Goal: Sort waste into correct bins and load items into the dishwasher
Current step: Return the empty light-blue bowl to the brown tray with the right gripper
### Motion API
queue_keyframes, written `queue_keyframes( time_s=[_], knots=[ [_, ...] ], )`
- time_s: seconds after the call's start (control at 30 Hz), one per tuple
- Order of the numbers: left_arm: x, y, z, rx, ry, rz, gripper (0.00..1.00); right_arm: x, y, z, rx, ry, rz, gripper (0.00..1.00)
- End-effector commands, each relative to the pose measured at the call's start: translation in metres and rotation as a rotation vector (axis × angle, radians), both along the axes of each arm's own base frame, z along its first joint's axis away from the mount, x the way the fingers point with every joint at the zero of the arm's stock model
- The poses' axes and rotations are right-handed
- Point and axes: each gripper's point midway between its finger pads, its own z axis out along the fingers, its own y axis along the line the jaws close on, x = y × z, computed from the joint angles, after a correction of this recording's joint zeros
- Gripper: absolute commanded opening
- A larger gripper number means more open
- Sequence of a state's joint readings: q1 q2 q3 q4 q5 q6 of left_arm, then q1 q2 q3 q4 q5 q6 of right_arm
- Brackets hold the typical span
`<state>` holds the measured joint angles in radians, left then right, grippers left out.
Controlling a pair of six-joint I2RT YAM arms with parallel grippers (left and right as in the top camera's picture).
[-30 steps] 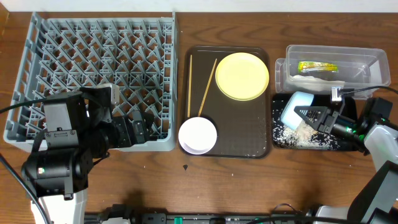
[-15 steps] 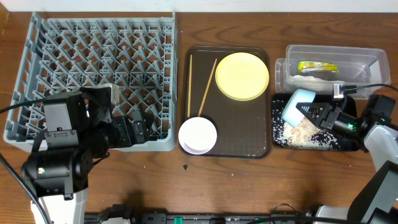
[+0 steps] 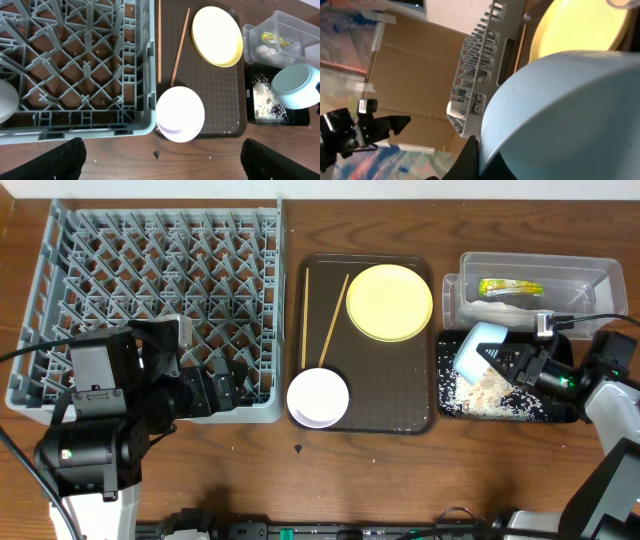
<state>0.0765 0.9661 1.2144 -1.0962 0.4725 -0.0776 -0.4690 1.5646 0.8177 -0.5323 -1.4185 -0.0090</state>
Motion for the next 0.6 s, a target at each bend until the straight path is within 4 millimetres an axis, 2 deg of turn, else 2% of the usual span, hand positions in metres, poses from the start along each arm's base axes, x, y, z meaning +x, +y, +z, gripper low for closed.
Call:
queue_keyframes(
  time_s=[0.0,0.03,0.07,0.17,0.37,0.4,0.43,0.47,0.57],
  knots=[
    [0.000,-0.002,0.002,-0.001,-0.006,-0.012,0.99,-0.001,0.004,0.001,-0.001,-0.027,0.019,0.01],
    [0.000,-0.002,0.002,-0.001,-0.006,-0.012,0.99,0.002,-0.001,-0.017,-0.063,0.075,-0.021,0.01],
    [0.000,-0.002,0.002,-0.001,-0.006,-0.012,0.99,0.001,-0.001,-0.020,-0.060,0.121,-0.032,0.01],
    [0.000,-0.002,0.002,-0.001,-0.006,-0.012,0.99,-0.003,0.006,-0.003,0.014,0.042,0.012,0.01],
    [0.000,-0.002,0.002,-0.001,-0.006,-0.012,0.99,0.000,0.004,0.003,-0.022,-0.023,0.012,0.01],
    [0.000,-0.002,0.002,-0.001,-0.006,-0.012,0.99,0.002,0.001,-0.005,-0.051,0.022,-0.009,0.01],
    [0.000,-0.002,0.002,-0.001,-0.006,-0.012,0.99,0.004,-0.005,-0.020,-0.069,0.169,-0.065,0.01],
    [0.000,-0.002,0.002,-0.001,-0.006,-0.012,0.99,0.004,-0.006,-0.024,-0.063,0.225,-0.085,0.01],
    [0.000,-0.002,0.002,-0.001,-0.006,-0.012,0.99,0.004,0.000,-0.016,-0.026,0.199,-0.058,0.01]
  ],
)
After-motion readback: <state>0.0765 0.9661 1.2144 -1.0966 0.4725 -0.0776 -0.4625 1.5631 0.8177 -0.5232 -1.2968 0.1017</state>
